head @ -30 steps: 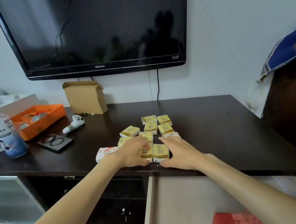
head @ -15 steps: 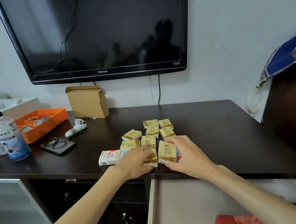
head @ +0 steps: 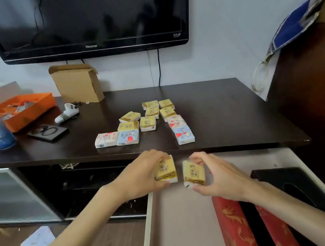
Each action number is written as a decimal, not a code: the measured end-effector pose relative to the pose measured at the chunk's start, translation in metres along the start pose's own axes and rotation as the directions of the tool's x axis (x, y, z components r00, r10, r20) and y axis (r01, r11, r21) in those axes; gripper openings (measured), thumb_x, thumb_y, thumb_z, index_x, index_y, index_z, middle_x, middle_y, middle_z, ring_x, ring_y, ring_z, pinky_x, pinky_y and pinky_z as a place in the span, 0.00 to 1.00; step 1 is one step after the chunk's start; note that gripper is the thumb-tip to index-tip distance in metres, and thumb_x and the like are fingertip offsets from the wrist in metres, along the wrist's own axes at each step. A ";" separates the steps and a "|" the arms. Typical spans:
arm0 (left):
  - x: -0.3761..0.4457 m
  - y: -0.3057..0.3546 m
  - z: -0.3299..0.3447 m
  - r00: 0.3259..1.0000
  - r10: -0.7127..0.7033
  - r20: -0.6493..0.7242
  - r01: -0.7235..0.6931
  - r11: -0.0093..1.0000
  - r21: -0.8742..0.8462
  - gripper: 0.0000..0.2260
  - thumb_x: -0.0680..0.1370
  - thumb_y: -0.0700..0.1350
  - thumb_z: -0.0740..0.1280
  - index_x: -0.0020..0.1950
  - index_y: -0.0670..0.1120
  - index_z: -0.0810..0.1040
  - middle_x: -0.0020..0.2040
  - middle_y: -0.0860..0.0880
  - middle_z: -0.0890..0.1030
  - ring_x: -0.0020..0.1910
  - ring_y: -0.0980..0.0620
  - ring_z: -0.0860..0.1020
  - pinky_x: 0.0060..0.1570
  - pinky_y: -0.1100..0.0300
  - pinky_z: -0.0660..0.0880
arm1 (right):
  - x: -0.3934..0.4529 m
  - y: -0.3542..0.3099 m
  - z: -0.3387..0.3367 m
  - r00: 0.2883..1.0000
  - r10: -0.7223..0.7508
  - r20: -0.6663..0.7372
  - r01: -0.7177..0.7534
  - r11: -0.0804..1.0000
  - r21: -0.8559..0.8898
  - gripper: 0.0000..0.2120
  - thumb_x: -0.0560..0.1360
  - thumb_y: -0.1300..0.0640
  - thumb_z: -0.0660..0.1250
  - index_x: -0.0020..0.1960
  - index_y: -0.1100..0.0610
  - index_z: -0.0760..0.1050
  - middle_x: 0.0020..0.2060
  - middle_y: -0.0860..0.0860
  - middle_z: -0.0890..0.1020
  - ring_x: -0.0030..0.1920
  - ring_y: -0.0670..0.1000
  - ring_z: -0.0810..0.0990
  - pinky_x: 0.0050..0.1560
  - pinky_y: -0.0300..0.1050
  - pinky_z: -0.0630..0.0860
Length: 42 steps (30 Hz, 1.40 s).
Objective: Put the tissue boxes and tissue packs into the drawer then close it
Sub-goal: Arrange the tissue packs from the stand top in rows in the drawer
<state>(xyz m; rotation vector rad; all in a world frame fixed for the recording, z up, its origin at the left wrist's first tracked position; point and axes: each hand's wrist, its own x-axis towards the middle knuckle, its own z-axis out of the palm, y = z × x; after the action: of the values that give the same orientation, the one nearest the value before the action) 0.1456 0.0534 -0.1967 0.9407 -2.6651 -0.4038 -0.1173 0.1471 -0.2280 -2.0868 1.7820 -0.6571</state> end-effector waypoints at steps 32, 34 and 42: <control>0.006 0.006 0.093 0.977 -0.008 0.211 -0.087 0.895 0.437 0.32 0.71 0.68 0.66 0.69 0.52 0.72 0.64 0.53 0.75 0.63 0.51 0.73 0.72 0.49 0.55 | 0.018 -0.004 0.038 0.903 0.298 0.309 -0.084 0.829 -0.553 0.23 0.62 0.46 0.80 0.52 0.50 0.75 0.49 0.48 0.74 0.47 0.53 0.75 0.41 0.48 0.70; 0.005 0.007 0.094 0.979 0.000 0.202 -0.090 0.895 0.436 0.32 0.71 0.68 0.66 0.69 0.52 0.73 0.64 0.53 0.75 0.63 0.51 0.73 0.70 0.50 0.56 | 0.018 -0.005 0.038 0.900 0.303 0.313 -0.085 0.826 -0.557 0.24 0.63 0.46 0.80 0.53 0.51 0.75 0.49 0.48 0.74 0.48 0.53 0.75 0.41 0.48 0.70; 0.002 0.009 0.090 0.990 0.046 0.132 -0.091 0.927 0.364 0.37 0.68 0.72 0.63 0.71 0.52 0.71 0.66 0.53 0.75 0.66 0.52 0.71 0.72 0.52 0.59 | 0.012 -0.001 0.037 0.929 0.239 0.282 -0.053 0.842 -0.537 0.28 0.61 0.37 0.77 0.52 0.49 0.71 0.51 0.47 0.73 0.53 0.52 0.75 0.41 0.48 0.67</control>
<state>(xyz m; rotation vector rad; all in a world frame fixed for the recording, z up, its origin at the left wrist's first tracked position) 0.1070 0.0736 -0.2763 0.9434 -2.9381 0.0678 -0.0949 0.1334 -0.2568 -2.1672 2.0364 0.2660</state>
